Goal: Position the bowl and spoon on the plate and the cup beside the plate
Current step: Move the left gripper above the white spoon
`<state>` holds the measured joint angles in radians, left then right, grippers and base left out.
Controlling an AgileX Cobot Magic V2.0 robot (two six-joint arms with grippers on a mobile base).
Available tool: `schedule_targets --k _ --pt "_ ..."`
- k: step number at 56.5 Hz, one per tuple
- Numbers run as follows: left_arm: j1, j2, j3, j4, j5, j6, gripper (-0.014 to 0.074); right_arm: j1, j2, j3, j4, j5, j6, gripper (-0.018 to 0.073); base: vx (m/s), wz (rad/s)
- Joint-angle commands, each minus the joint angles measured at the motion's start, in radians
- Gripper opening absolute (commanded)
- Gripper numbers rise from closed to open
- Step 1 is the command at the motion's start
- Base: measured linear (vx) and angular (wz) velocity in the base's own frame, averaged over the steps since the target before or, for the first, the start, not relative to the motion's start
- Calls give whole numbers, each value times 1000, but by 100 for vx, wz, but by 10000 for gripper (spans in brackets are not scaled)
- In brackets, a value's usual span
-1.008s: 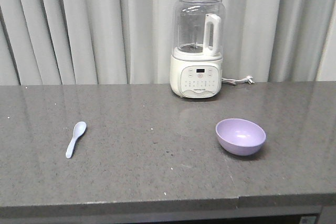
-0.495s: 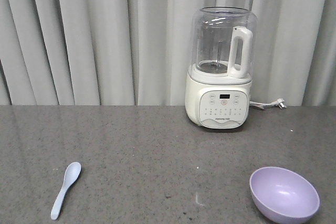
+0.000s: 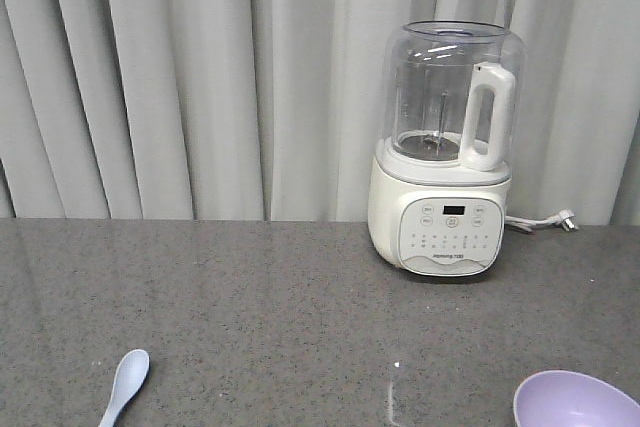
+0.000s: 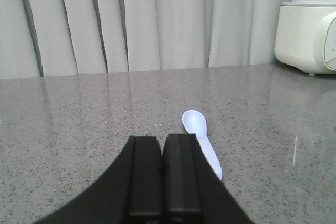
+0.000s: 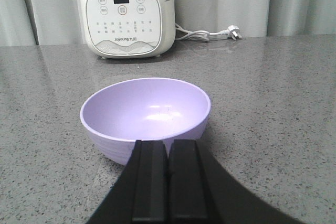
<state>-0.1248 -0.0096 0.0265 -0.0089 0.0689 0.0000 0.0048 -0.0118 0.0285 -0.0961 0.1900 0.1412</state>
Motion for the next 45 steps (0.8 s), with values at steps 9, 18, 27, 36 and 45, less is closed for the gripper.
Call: schedule_targets --k 9,18,27,36,45 --pt "2 -4 -26 -9 -77 0 -6 -2 -4 6 -4 -83 -3 -8 0 0" --pt "2 -4 -26 -9 -77 0 -6 -2 -4 6 -4 -83 -3 -8 0 0" --pt "2 -4 -26 -9 -77 0 -6 -2 -4 6 -4 -83 -3 -8 0 0" --pt "2 -4 -34 -9 -100 0 -6 -2 -4 6 -3 -84 -3 -8 0 0" --pt "2 -4 -37 -9 -199 -6 -6 -2 -4 6 -3 -162 -3 -8 0 0"
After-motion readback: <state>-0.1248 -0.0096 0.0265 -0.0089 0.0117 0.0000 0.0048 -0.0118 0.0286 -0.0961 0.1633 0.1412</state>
